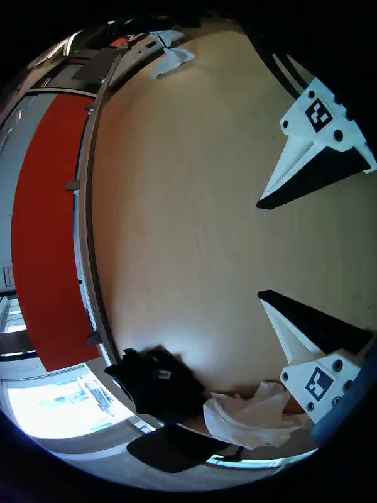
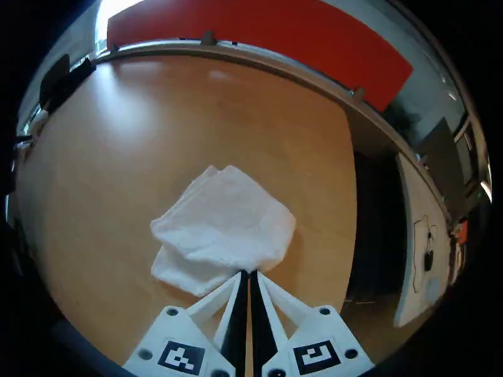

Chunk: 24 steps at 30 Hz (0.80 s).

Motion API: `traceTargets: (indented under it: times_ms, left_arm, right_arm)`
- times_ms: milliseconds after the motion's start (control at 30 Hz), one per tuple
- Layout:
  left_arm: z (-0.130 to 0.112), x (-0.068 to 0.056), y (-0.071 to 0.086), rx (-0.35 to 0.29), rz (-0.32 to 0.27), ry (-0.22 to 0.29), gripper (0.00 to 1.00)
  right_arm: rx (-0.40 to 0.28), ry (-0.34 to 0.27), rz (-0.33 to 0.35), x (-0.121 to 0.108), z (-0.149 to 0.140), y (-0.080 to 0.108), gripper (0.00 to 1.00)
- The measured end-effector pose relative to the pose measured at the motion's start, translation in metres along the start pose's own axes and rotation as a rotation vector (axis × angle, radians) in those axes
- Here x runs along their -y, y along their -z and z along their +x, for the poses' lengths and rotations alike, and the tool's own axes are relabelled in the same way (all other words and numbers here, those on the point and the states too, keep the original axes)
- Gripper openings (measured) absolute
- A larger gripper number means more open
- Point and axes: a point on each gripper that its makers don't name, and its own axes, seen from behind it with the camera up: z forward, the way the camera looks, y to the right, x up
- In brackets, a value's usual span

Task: Fold towel

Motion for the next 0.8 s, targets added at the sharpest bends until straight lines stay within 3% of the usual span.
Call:
traceTargets:
  times_ms: [800]
  left_arm:
    - [-0.009,0.008,0.004,0.012,0.018,-0.006,0.96]
  right_arm:
    - [0.119,-0.025,-0.085,-0.009,-0.043,-0.023,0.04]
